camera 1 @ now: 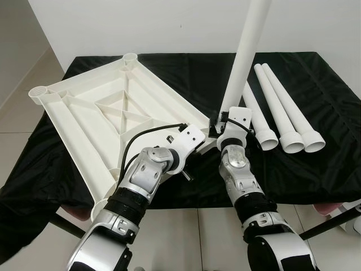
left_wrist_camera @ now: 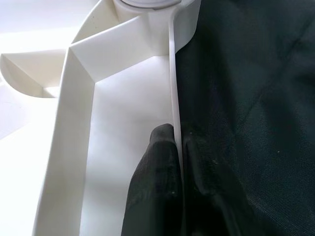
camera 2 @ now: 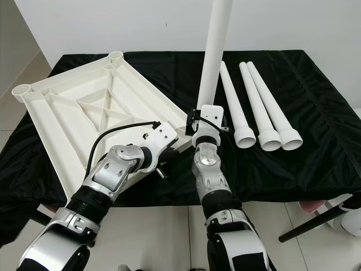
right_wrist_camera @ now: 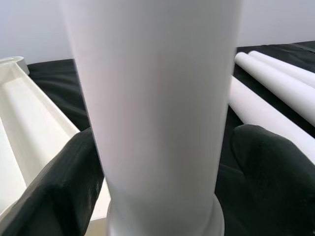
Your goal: Building children table
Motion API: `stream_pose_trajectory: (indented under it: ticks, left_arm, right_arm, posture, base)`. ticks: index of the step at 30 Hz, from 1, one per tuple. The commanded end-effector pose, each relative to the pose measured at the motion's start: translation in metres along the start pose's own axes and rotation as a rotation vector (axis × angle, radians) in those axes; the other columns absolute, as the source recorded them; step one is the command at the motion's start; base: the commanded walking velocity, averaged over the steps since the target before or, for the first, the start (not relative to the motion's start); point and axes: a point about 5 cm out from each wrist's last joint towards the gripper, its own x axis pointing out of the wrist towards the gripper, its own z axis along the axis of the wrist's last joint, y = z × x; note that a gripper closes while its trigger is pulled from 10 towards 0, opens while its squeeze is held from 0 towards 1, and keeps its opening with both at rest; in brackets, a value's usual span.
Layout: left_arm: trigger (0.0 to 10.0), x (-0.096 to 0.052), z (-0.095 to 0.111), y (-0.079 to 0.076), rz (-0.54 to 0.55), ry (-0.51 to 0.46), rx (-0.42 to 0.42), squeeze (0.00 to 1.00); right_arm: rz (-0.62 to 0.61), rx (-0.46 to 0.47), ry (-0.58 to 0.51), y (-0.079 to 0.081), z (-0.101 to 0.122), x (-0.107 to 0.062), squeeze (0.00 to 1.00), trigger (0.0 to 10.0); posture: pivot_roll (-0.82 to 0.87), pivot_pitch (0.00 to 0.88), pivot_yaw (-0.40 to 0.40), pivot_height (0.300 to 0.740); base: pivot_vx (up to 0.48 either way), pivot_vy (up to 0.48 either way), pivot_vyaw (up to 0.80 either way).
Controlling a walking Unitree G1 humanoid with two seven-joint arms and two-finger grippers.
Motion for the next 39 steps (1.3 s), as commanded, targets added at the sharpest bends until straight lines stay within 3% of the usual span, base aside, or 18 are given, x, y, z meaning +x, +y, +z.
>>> stream_pose_trajectory:
  ticks: [1,13,39]
  left_arm:
    - [10.0,0.001,-0.007,0.0,0.076,0.019,0.017,0.0]
    - [10.0,0.002,-0.008,-0.002,0.072,0.018,0.034,0.0]
    - [10.0,0.006,-0.011,-0.008,0.062,0.013,0.032,0.0]
  right_arm:
    - [0.046,0.019,0.003,0.001,-0.004,-0.004,0.0,10.0]
    - [0.327,0.01,-0.003,-0.02,0.004,-0.001,0.0,10.0]
    - [0.672,-0.043,0.098,-0.054,0.015,0.013,0.0,10.0]
  posture:
    - [-0.11,0.095,0.058,0.74]
    - [-0.12,0.083,0.051,0.74]
    - [-0.1,0.104,0.059,0.74]
  base:
    - [0.0,0.0,0.0]
    - [0.0,0.0,0.0]
    - [0.0,0.0,0.0]
